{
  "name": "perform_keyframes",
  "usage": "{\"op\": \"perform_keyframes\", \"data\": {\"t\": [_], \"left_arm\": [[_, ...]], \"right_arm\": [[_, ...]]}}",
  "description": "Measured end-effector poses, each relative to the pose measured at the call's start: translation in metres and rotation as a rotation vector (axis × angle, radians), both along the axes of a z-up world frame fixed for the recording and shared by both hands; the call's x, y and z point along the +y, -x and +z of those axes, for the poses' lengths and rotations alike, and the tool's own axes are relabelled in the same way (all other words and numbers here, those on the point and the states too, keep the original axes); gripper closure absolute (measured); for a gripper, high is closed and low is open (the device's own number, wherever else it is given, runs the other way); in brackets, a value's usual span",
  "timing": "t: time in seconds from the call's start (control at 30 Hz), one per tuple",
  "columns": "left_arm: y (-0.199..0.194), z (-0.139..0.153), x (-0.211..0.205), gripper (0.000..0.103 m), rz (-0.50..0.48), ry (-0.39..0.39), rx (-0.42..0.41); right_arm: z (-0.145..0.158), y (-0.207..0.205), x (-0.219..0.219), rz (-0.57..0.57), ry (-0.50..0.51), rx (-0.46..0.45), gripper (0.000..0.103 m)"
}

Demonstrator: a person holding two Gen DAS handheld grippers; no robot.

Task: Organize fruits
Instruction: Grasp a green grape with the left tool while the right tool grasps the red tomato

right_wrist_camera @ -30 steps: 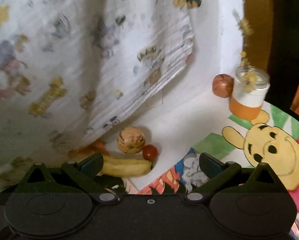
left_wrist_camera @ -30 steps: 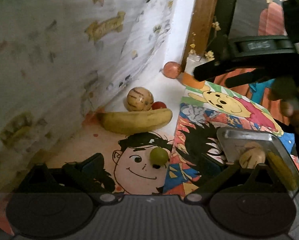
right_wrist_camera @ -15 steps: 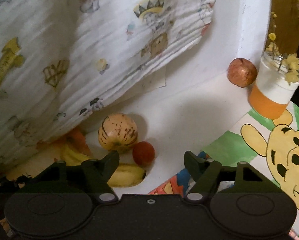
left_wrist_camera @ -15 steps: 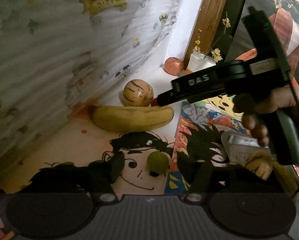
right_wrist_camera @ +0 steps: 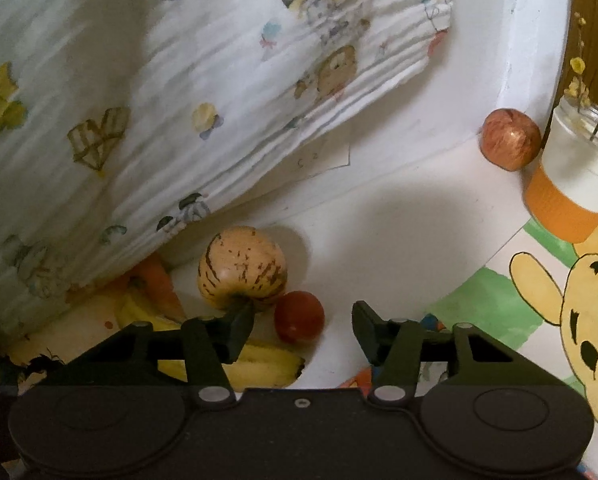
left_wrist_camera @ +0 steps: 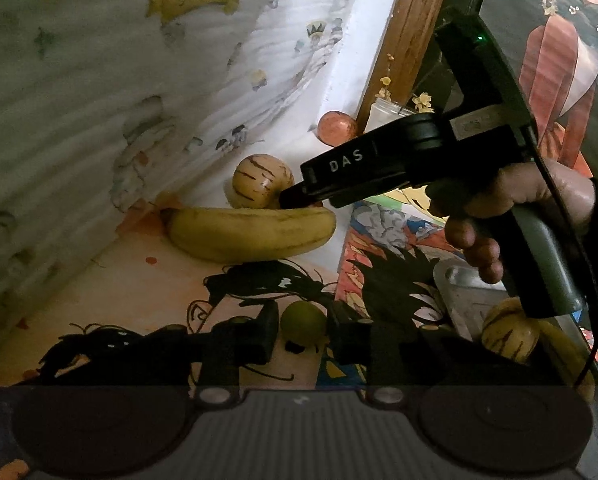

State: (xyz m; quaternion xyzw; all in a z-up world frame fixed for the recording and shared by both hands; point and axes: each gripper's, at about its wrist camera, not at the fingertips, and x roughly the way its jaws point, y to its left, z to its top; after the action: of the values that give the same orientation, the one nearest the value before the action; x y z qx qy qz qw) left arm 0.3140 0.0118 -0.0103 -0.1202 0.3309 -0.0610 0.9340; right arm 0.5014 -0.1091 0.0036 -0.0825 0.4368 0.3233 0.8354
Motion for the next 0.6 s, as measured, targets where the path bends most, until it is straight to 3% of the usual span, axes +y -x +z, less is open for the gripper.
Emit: {"op": "perform_keyframes", "data": {"t": [0.23,0.6], "left_arm": [[-0.001,0.000,0.000,0.075,0.002,0.005,0.003],[-0.002,0.000,0.006,0.076,0.020,0.046,0.016]], "right_arm": [[-0.003,-0.005,-0.003,-0.013,-0.061,0.068,0.061],[-0.011,-0.006,-0.011,-0.025,-0.143,0.078,0.073]]}}
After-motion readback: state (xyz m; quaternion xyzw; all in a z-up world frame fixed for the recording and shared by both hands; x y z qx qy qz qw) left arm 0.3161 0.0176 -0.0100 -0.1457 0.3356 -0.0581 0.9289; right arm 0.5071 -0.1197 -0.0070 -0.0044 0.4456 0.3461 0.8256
